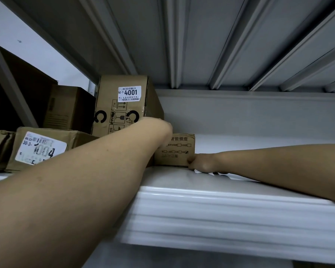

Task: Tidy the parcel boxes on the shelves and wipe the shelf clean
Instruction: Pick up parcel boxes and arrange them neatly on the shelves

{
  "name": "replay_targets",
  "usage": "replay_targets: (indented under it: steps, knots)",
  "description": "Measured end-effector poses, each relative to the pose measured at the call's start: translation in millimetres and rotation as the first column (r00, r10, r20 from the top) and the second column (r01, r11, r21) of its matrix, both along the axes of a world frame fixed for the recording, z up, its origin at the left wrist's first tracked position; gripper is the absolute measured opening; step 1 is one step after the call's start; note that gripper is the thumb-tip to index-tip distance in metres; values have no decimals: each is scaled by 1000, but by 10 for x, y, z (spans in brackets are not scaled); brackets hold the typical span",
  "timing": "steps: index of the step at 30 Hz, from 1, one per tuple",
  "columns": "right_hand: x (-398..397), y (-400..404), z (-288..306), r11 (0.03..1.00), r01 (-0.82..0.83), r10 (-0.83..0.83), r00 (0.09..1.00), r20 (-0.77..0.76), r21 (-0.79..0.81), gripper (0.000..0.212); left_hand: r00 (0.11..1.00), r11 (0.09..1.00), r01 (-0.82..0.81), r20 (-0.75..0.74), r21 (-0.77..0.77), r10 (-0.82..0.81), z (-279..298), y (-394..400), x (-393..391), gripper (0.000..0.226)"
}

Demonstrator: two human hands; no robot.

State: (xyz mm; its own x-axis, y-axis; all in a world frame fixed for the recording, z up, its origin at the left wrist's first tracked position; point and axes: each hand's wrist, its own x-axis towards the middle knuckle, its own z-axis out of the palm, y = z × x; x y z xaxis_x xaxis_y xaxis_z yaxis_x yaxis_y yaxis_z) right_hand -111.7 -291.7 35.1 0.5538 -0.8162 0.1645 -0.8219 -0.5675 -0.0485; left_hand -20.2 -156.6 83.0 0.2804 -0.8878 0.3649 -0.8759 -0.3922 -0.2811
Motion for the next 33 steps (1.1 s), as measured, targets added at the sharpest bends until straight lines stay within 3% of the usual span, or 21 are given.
replay_targets:
  steps: [10, 13, 18, 21, 26, 33]
  knots:
    - [-8, 18, -14, 991, -16, 1, 993, 119, 129, 42, 997, 998, 57, -58, -10, -57, -26, -17, 40, 29]
    - [-37, 125, 98, 998, 31, -40, 988, 146, 63, 35, 992, 995, 94, -78, -27, -96, -9, -28, 31, 30]
    - [-235, 346, 432, 991, 58, -24, 960, 278, -118, 27, 985, 981, 155, -57, -114, -163, 9, -64, -51, 8]
    - [-460, 539, 573, 988, 51, 10, 923, 384, -148, 28, 980, 971, 180, -58, -155, -191, 16, -10, -181, 17]
    - [-1032, 821, 494, 989, 41, 25, 902, 430, -145, 21, 959, 939, 256, -64, -232, -277, -88, 63, -644, 15]
    - [-2343, 1050, 119, 983, 108, -34, 899, 437, -147, 19, 931, 915, 311, -109, -257, -347, -422, 291, -2012, 15]
